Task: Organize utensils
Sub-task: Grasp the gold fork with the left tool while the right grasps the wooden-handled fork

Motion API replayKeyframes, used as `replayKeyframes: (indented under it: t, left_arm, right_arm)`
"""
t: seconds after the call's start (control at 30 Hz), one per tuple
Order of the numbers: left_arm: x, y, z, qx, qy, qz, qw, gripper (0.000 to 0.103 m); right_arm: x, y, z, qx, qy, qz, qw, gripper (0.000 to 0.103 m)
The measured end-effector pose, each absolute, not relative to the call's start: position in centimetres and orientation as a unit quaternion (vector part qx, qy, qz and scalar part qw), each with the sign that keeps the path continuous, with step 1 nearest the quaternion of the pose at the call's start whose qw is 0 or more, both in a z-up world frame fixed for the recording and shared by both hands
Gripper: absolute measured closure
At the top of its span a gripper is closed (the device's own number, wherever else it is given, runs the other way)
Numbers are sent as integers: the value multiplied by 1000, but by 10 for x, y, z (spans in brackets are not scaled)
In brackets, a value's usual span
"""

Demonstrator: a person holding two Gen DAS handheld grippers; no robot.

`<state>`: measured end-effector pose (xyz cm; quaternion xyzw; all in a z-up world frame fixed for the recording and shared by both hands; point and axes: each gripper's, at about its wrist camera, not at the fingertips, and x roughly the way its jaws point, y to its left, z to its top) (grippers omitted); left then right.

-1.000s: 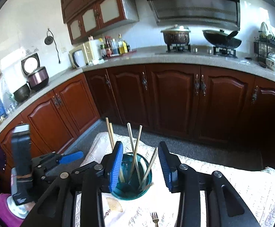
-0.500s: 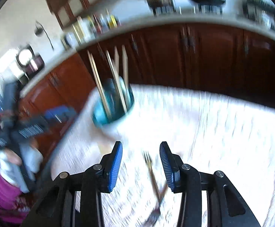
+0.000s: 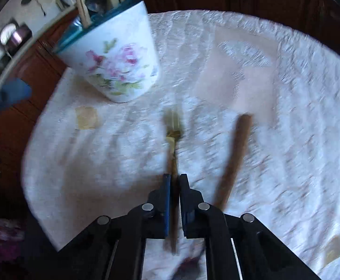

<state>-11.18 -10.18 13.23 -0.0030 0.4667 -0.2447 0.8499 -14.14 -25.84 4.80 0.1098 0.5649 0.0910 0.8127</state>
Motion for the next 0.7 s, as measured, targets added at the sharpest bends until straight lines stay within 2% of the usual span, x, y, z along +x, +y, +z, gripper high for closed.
replayKeyframes:
  t: [0.17,0.27,0.3,0.57,0.7]
  left_arm:
    - [-115,-108,115,-6,486,-250,837,46]
    - [-120,-114,103,2,498,-257,828,46]
    - [-122,-115,100,7,501,-258,826,46]
    - [-123,-127,69,18,529,-269,804,46]
    - [-123,-142,54,28,535,-279,797,54]
  right_arm:
    - [-157,-230,43,184,568,148,788,96]
    - [-169,-230,43,226,569,160,774,86]
    - [-172,-232,45,232,566,162,775,86]
    - [-186,-297,63,207,538,77,814,86]
    - [-184,-324,60,204,531,41,821,86]
